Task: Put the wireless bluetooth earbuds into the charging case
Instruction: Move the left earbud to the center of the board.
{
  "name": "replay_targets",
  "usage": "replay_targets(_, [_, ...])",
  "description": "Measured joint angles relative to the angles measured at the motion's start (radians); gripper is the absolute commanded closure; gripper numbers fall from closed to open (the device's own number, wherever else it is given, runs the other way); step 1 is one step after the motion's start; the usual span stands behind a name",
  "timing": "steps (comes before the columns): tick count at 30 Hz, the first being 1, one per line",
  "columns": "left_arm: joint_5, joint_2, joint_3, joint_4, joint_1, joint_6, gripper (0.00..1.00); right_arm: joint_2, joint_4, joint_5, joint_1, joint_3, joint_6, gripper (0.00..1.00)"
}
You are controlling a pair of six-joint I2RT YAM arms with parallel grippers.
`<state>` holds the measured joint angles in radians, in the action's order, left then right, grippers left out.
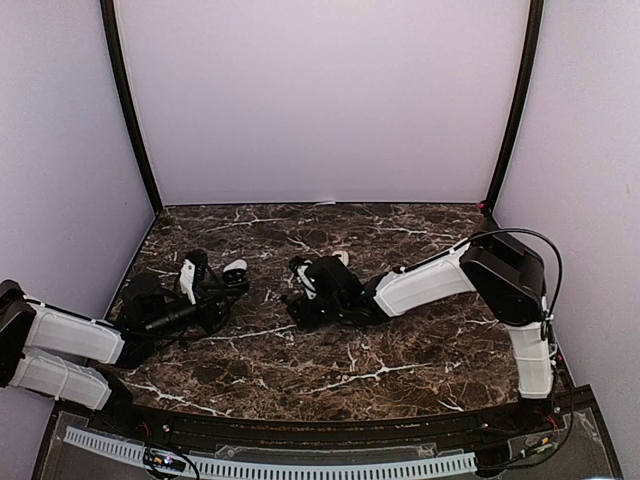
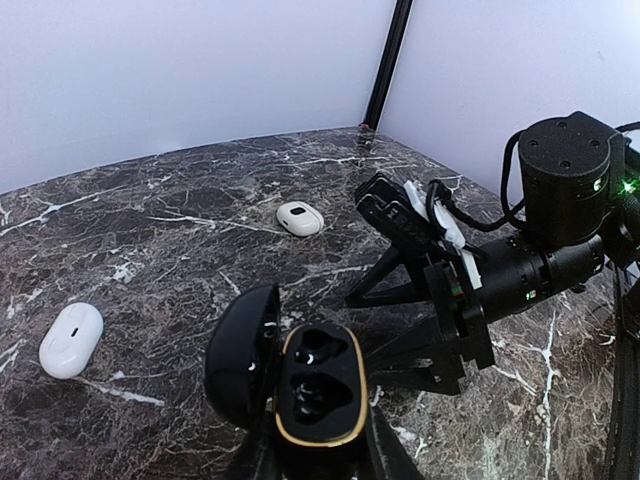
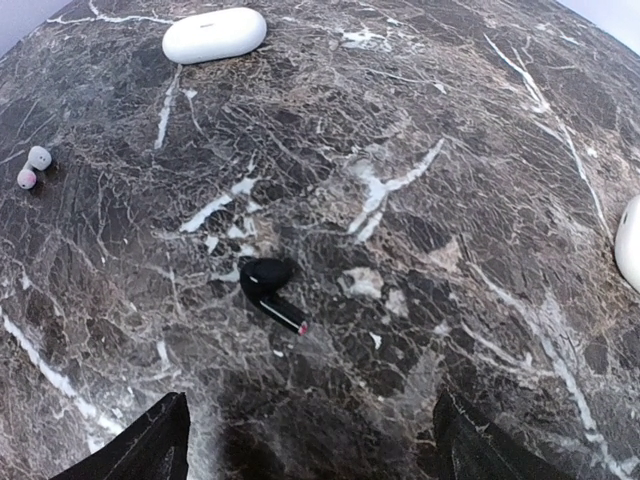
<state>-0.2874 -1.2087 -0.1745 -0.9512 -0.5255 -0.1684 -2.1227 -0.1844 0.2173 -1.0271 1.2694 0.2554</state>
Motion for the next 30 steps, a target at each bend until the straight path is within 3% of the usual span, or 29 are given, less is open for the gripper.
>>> replay_targets(24, [0.000, 0.000, 0.000, 0.000, 0.000, 0.000, 0.87, -0.224, 0.257, 0.023, 0.006, 0.402, -0.021, 0.43])
replay_targets(30, [0.000, 0.000, 0.000, 0.000, 0.000, 0.000, 0.87, -0.243, 0.287, -0.006, 0.008, 0.444, -0.043, 0.59])
